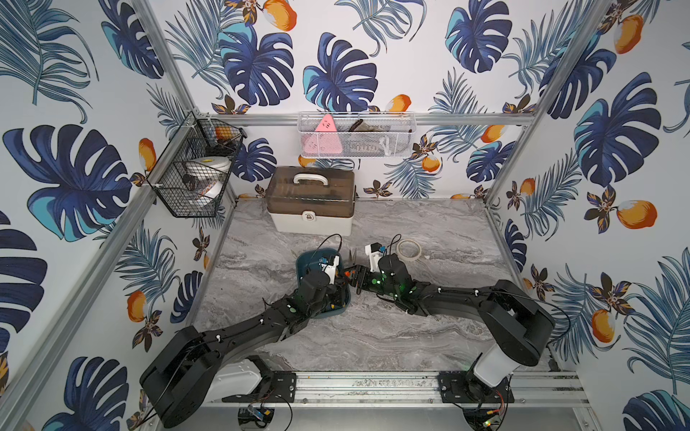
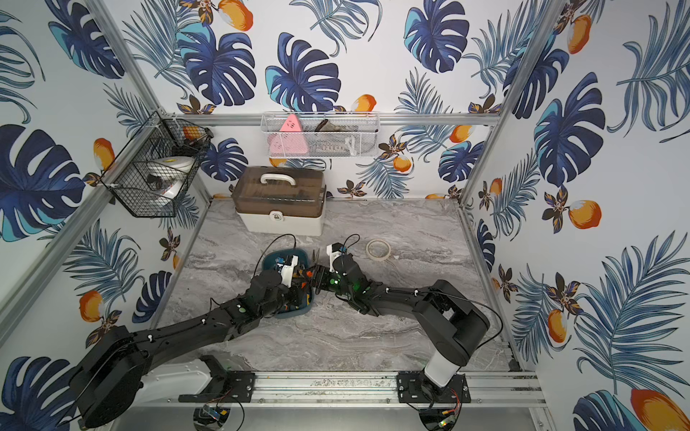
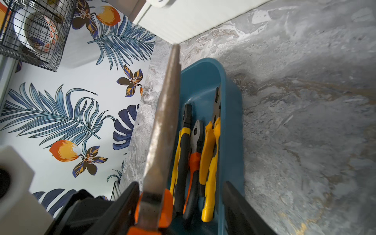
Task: Take the pliers out of the storage box
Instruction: Place the pliers at the center of the board.
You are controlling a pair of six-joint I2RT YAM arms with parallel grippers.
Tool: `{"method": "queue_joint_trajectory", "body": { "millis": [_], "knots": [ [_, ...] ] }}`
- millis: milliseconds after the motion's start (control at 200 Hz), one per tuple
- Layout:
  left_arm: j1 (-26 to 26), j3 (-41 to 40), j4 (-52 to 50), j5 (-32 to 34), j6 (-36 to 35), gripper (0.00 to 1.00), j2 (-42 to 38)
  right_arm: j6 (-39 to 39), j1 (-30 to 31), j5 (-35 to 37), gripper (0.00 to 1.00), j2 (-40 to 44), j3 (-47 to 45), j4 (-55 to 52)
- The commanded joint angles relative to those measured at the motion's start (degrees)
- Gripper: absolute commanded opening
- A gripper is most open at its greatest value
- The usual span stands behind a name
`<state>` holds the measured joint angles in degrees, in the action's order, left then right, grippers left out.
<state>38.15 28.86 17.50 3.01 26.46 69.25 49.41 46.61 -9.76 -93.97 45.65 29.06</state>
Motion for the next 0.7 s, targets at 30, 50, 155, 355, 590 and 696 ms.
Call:
{"method": "queue_joint_trajectory", "body": {
  "millis": [30, 50, 155, 355, 590, 696],
  "knots": [
    [0.1, 1.0, 2.4, 1.1, -1.4, 0.0, 1.2, -2.4, -2.0, -6.2, 0.7, 2.9, 2.9, -8.2],
    [0.1, 1.2, 2.2, 1.1, -1.5, 0.0, 1.5, -3.0, -2.3, -7.4, 0.71, 3.1, 3.3, -9.9],
    [0.1, 1.9, 1.5, 1.1, -1.8, 0.0, 2.5, -6.4, -3.4, -12.2, 0.77, 4.2, 5.7, -17.9],
    [0.3, 2.0, 2.0, 0.2, -2.2, 0.0, 3.0, -7.3, -6.0, -16.1, 0.7, 6.0, 6.4, -23.4],
    [0.5, 1.8, 2.6, -1.0, -2.0, 0.0, 2.9, -4.8, -6.0, -16.8, 0.62, 2.3, 7.7, -20.5],
    [0.6, 1.7, 2.8, -1.1, -1.9, 0.0, 2.7, -2.2, -5.9, -17.2, 0.54, 0.1, 7.9, -16.7]
  ]
}}
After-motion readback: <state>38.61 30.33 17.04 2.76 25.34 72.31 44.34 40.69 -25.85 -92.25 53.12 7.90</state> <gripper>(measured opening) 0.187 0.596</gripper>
